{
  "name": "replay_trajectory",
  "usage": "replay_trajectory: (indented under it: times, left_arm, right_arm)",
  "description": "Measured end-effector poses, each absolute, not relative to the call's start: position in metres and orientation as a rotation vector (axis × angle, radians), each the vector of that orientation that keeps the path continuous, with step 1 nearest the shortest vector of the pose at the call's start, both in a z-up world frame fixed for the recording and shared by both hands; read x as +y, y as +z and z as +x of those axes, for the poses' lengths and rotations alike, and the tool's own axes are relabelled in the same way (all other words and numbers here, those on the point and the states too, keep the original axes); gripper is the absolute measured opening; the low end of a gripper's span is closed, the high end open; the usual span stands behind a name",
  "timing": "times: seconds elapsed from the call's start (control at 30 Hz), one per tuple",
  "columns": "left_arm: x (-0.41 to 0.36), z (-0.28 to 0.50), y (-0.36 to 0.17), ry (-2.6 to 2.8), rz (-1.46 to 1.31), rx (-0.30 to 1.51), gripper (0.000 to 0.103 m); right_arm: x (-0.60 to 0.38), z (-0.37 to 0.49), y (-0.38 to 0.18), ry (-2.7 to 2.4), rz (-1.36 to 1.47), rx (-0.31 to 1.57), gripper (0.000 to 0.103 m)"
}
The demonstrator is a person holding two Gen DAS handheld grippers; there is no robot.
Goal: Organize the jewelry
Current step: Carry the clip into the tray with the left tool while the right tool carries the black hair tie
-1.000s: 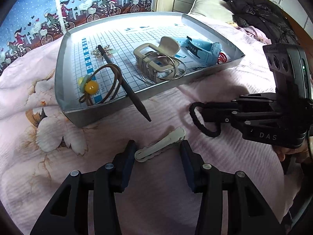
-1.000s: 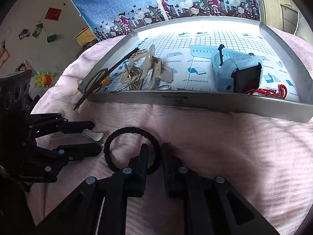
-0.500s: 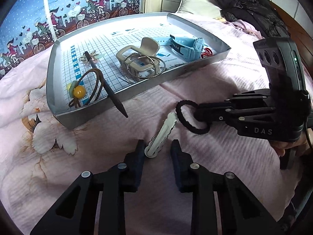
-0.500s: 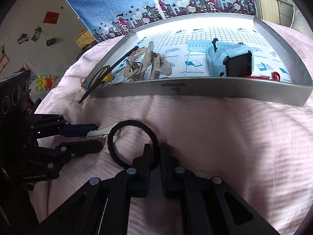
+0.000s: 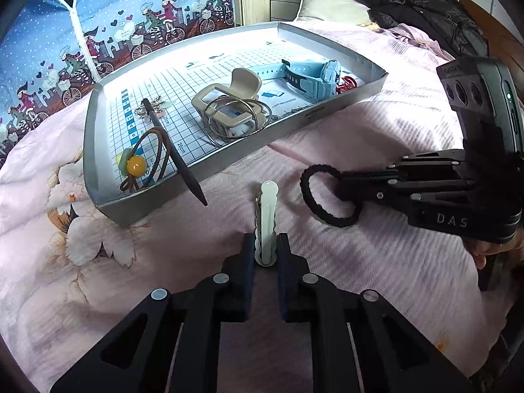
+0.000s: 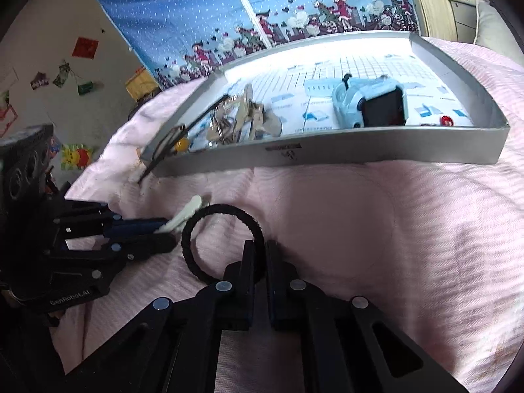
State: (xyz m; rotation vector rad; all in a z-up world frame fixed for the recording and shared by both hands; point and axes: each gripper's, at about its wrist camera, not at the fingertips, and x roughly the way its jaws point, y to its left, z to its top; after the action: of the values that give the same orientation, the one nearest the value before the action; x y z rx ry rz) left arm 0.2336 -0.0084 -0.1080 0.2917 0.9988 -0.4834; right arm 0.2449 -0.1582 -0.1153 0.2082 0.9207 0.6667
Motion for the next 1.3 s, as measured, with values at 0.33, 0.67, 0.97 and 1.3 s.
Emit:
replay_trajectory:
  times: [0.33,0.67,0.97,1.3]
  left_arm:
    - [-0.004,0.216,-0.077,-0.493,0.184,0.895,0.01]
    - [-0.001,0.252,-0.044,-0.334,0.021,0.65,0.01]
    - [-0.006,0.296,-0.063,-0.277,0.029,0.719,0.01]
    - [0.006,0.298,-0.073,-0.254,0.007,0.765,0.01]
  right_arm:
    - [-0.185,0.239,-0.078,0.653,0.328,0.705,0.006]
    - [-0.183,0.27,-0.057,0.436,0.312,0.604,0.006]
    - [-0.174,0.284,-0.067,0.363,0.181,0.61,0.006]
    - [-0.166,0.283,-0.073,0.378,0.147,0.628,0.006]
